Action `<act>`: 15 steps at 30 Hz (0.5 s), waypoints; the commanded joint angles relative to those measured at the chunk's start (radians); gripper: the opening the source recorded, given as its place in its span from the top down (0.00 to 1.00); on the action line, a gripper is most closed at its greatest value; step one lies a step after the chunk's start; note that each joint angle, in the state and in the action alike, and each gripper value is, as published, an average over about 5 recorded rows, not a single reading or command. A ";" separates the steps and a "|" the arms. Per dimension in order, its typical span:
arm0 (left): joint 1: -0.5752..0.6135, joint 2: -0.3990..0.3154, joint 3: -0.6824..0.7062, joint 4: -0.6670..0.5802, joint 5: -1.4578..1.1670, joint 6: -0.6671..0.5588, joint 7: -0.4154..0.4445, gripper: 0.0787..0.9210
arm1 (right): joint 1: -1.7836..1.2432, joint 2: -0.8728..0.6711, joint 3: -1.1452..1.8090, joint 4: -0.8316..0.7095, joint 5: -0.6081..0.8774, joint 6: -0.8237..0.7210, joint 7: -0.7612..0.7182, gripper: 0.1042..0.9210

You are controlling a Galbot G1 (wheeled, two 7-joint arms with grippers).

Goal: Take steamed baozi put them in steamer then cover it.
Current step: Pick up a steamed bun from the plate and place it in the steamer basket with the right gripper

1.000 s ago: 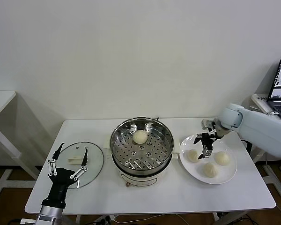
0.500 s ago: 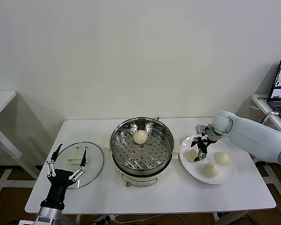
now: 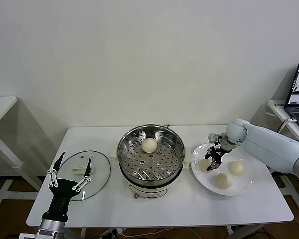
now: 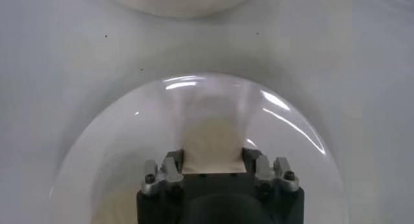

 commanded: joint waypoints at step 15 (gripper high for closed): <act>-0.016 0.009 0.006 -0.016 -0.005 0.004 -0.004 0.12 | 0.703 0.187 -0.280 0.238 0.281 0.013 -0.354 0.36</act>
